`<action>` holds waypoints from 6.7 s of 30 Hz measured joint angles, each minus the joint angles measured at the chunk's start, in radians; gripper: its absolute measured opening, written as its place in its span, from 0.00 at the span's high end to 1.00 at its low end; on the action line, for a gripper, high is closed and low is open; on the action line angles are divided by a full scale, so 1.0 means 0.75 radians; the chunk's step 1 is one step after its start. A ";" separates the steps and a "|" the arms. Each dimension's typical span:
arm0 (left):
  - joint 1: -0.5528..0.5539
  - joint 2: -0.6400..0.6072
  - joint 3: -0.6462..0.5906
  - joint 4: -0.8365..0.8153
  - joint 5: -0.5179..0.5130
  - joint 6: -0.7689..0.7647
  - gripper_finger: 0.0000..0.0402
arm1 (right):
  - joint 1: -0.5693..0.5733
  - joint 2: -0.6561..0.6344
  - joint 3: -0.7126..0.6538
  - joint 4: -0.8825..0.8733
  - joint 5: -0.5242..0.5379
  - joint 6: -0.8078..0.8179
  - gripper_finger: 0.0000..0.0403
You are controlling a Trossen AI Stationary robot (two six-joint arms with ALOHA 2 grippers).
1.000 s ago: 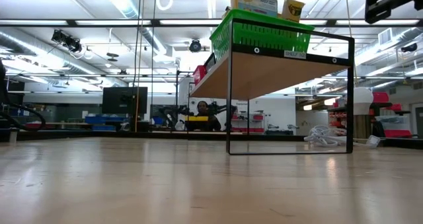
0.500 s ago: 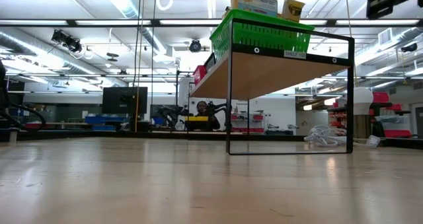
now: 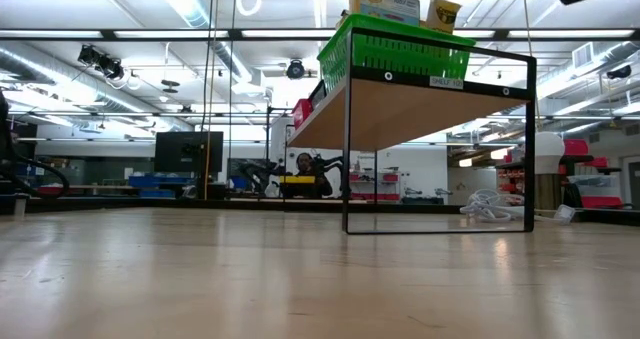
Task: Pick & Place Office Desk Supplies
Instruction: Return to Home Position
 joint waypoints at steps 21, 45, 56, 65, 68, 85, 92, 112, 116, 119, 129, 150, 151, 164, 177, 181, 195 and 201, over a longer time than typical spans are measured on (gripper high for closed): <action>0.177 -0.592 -0.601 0.208 0.058 -0.422 0.60 | -0.001 -0.001 0.000 -0.102 0.249 0.218 0.90; 0.650 -0.775 -0.740 0.039 0.349 -0.456 0.60 | -0.136 -0.001 0.000 -0.340 0.540 0.227 0.90; 0.708 -0.775 -0.740 0.034 0.461 -0.466 0.60 | -0.162 0.000 -0.230 -0.021 0.542 0.225 0.90; 0.708 -0.774 -0.747 0.035 0.460 -0.481 0.60 | -0.184 0.007 -0.238 -0.006 0.177 0.201 0.91; 0.709 -0.774 -0.773 0.030 0.446 -0.488 0.60 | -0.184 0.007 -0.238 -0.091 0.197 0.150 0.94; 0.823 -0.896 -0.860 0.024 0.414 -0.445 0.60 | -0.441 0.017 -0.238 -0.195 0.337 0.177 0.98; 0.822 -0.912 -0.860 -0.083 0.396 -0.429 0.60 | -0.501 0.039 -0.238 -0.196 0.334 0.169 0.98; 0.820 -0.997 -0.860 -0.086 0.349 -0.455 0.60 | -0.506 0.132 -0.239 -0.192 0.362 0.178 0.97; 0.819 -0.997 -0.860 -0.080 0.188 -0.436 0.60 | -0.506 0.132 -0.239 -0.192 0.362 0.134 0.97; 0.820 -0.996 -0.860 -0.081 0.118 -0.420 0.60 | -0.506 0.131 -0.239 -0.192 0.361 0.100 0.97; 0.819 -0.990 -0.860 -0.098 0.088 -0.451 0.60 | -0.506 0.131 -0.239 -0.191 0.361 0.094 0.97; 0.819 -0.990 -0.860 -0.097 0.088 -0.452 0.60 | -0.506 0.131 -0.239 -0.191 0.360 0.094 0.97; 0.819 -0.990 -0.860 -0.097 0.088 -0.452 0.60 | -0.506 0.131 -0.239 -0.191 0.360 0.094 0.97; 0.819 -0.990 -0.860 -0.096 0.088 -0.452 0.60 | -0.506 0.131 -0.239 -0.191 0.360 0.094 0.97; 0.819 -0.990 -0.860 -0.096 0.088 -0.452 0.60 | -0.505 0.131 -0.239 -0.192 0.360 0.094 0.97; 0.819 -0.990 -0.860 -0.096 0.087 -0.452 0.60 | -0.505 0.131 -0.239 -0.191 0.360 0.094 0.97; 0.820 -0.990 -0.860 -0.096 0.087 -0.452 0.60 | -0.505 0.131 -0.239 -0.191 0.360 0.094 0.97; 0.819 -0.990 -0.860 -0.096 0.087 -0.452 0.60 | -0.505 0.131 -0.239 -0.191 0.360 0.094 0.97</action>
